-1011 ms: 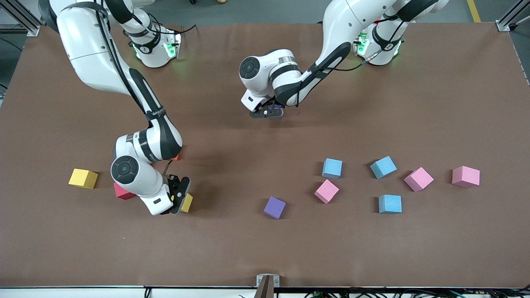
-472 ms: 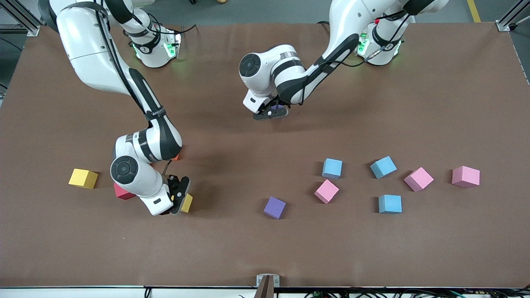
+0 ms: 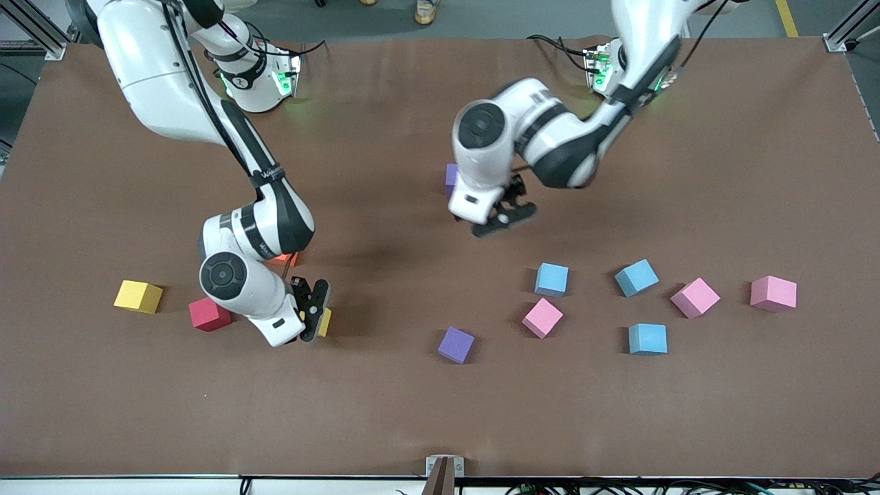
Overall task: Arrange 11 blocks into digit 3
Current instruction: 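Lower the purple block with the left gripper while the right gripper carries yellow, then place yellow beside purple with the right gripper while the left gripper reaches blue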
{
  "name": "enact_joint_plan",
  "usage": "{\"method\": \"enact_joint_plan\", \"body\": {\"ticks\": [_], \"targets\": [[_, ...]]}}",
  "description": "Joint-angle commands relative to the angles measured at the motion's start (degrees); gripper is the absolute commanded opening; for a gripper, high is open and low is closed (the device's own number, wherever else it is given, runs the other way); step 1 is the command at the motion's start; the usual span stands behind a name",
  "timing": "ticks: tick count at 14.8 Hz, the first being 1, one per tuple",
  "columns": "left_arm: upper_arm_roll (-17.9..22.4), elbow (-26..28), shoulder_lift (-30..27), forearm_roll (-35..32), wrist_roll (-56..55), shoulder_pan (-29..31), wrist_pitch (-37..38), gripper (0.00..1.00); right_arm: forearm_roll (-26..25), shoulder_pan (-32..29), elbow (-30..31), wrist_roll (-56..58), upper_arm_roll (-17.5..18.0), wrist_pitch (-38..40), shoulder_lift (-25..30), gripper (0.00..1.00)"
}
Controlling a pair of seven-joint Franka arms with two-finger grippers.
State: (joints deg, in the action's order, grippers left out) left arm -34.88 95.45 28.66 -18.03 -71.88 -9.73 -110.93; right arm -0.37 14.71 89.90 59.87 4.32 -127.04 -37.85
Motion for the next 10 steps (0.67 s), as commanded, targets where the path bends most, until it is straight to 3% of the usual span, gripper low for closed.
{"method": "enact_joint_plan", "body": {"ticks": [1, 6, 10], "targets": [[-0.19, -0.36, 1.39, -1.82, 10.3, 6.45, -0.25, 1.0, 3.26, 1.89, 10.97, 0.07, 0.95, -1.45, 8.13, 0.28], [-0.19, 0.26, 3.5, -3.59, 36.32, 15.6, -5.25, 1.0, 7.04, 8.92, 18.37, -0.2, 0.86, -4.79, 11.65, 0.28], [-0.19, 1.4, 6.93, -3.68, 51.3, 17.99, -12.27, 0.99, 8.99, 12.88, 24.51, -0.2, 0.86, -5.93, 15.16, 0.28]]}}
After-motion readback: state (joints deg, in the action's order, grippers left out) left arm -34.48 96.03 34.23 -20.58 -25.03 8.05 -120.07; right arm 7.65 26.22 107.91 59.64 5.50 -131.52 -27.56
